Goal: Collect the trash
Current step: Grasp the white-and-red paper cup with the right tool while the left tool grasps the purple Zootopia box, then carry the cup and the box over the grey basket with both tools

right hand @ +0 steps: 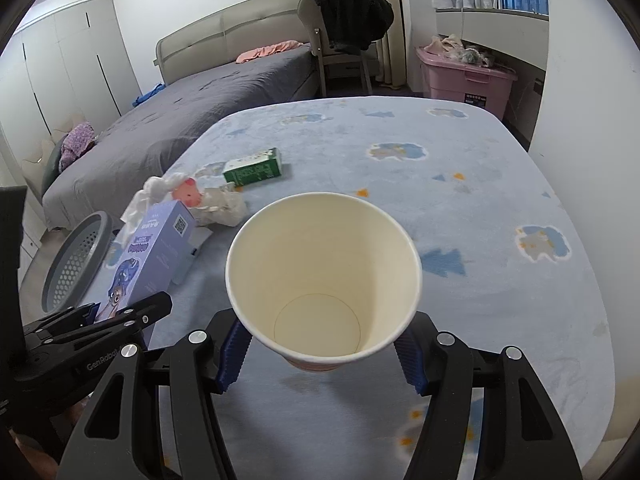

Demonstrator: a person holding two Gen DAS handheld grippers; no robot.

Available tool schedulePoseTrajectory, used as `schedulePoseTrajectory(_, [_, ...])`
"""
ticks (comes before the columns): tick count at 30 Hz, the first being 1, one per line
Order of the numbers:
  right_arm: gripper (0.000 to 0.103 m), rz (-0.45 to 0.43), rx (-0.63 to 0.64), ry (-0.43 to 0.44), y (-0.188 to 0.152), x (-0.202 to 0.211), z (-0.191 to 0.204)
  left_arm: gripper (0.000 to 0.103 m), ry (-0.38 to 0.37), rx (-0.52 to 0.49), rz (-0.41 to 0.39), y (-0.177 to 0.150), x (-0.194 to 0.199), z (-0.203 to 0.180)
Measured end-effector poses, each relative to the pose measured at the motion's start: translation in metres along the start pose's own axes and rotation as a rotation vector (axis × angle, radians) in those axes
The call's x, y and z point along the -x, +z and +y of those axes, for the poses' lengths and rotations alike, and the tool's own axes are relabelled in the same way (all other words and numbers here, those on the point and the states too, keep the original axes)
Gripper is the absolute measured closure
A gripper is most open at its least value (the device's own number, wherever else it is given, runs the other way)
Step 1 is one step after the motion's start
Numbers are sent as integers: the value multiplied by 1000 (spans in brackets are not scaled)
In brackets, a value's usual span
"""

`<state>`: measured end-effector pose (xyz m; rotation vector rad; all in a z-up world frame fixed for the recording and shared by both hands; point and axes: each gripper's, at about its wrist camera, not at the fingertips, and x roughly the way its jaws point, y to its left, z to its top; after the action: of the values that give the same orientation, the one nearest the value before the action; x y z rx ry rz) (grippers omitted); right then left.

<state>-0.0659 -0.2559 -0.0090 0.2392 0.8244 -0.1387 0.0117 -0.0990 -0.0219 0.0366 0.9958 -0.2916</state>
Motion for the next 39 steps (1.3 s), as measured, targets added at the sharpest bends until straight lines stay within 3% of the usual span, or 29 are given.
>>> schedulePoseTrajectory(8, [42,-10,93,45,18,0,65,60,33,19,-97,17,41,56])
schedulePoseTrajectory(15, [42,-13,208,146,41,-15,155,60,130,60,-152,30,58,144])
schedulePoseTrajectory(27, [42,47,403,314,53,-83,314,60,260,193,-137,31,42,282])
schedulePoseTrajectory(39, [42,124,487,369,51,-141,385,59,297,272,-104,28,14,343])
